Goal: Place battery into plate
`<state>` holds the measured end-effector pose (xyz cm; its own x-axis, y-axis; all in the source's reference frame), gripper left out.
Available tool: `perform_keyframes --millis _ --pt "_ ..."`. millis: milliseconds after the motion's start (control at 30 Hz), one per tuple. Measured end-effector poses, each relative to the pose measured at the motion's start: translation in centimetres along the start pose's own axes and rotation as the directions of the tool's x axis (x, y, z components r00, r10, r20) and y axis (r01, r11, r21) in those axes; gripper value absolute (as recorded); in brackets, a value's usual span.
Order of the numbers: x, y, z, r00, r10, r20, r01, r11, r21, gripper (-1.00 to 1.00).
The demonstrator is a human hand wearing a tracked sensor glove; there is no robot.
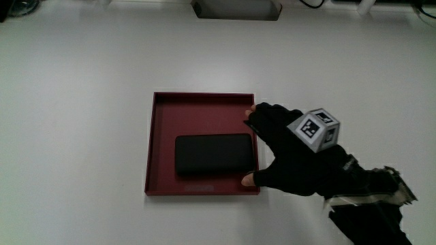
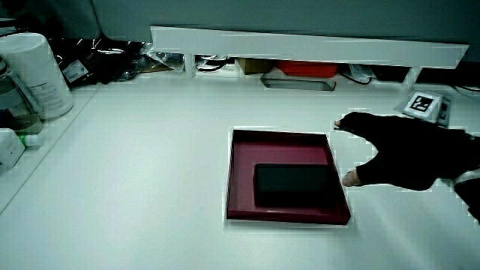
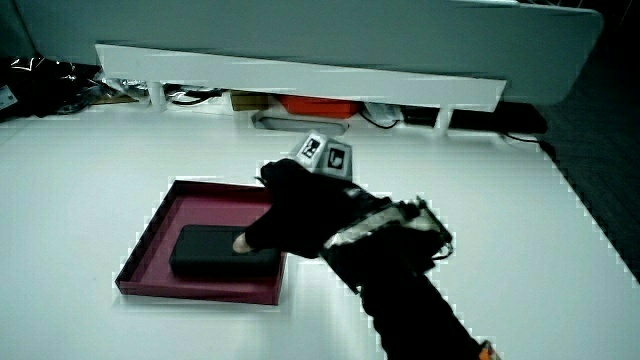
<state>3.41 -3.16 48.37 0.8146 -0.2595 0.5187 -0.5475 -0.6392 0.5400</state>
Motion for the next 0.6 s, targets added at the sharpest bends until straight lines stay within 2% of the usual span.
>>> perform_keyframes --millis 33,133,200,300,333,433,467,500,533,600 --pt "0.0 0.2 -0.4 1.000 0.005 -0.017 -0.005 0.9998 -0.020 0.00" --pt "-0.3 0.8 -1.4 1.000 -0.004 -0.016 0.003 0.9996 -0.030 0.00" --pt "0.0 1.4 -2.4 1.000 -0.019 -0.007 0.019 0.9979 -0.063 0.00" --pt "0.3 1.7 -3.4 1.000 -0.016 -0.020 0.014 0.9971 -0.075 0.00" --pt "0.6 1.9 -3.8 0.999 -0.038 -0.009 0.038 0.9967 -0.072 0.00" --pt "0.9 2.3 -4.7 0.999 -0.052 -0.008 0.051 0.9949 -0.087 0.00" --pt "0.5 2.0 -4.4 0.999 -0.034 0.003 0.034 0.9972 -0.066 0.00" --pt "0.5 2.0 -4.4 0.999 -0.050 0.006 0.050 0.9973 -0.054 0.00" --pt "0.5 2.1 -4.4 0.999 -0.044 0.010 0.044 0.9968 -0.067 0.00" --pt "0.4 1.9 -4.5 0.998 -0.049 0.030 0.051 0.9974 -0.052 0.00"
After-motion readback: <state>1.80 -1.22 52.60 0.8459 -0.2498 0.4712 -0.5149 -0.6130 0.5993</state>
